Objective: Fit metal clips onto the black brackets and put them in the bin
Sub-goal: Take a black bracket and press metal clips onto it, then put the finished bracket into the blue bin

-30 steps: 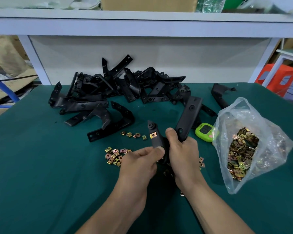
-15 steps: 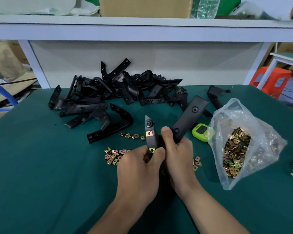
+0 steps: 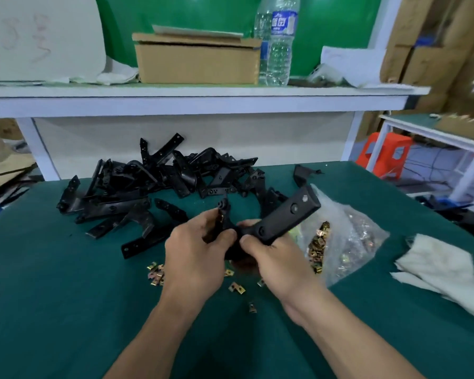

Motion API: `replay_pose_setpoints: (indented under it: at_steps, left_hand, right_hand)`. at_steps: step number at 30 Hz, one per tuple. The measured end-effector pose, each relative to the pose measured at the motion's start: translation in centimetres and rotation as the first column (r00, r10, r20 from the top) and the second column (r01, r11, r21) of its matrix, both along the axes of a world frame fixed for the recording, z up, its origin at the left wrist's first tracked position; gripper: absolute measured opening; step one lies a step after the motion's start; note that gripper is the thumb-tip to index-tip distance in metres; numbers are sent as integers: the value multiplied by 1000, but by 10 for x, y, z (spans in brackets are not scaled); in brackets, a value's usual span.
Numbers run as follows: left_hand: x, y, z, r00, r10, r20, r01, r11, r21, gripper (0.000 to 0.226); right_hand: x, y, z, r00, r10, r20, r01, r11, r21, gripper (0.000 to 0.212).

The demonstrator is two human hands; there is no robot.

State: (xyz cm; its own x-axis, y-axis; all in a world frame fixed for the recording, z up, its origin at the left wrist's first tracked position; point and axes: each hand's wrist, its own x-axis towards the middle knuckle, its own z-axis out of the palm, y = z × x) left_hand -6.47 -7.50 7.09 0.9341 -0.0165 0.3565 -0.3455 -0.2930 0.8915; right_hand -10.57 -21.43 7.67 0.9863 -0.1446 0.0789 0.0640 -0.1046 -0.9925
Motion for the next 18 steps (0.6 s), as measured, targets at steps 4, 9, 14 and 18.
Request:
replay_pose_setpoints:
  at_steps: [4, 9, 14, 18]
  left_hand:
    - [-24, -55, 36, 977, -206, 48, 208, 977, -36, 47]
    - [-64, -142, 56, 861, -501, -88, 485, 860, -156, 46]
    - [-111, -236, 48, 537, -769, -348, 682, 638, -357, 31]
    - [-152, -305, 20, 397, -773, -494, 705, 602, -375, 20]
  right_hand:
    - [-40, -50, 20, 989, -150, 5, 149, 986, 75, 19]
    - [-106, -118, 24, 929, -370, 2, 364, 914, 181, 23]
    - [-181, -182, 16, 813, -568, -127, 579, 763, 288, 20]
    - [-242, -224, 6, 701, -668, -250, 710, 619, 337, 14]
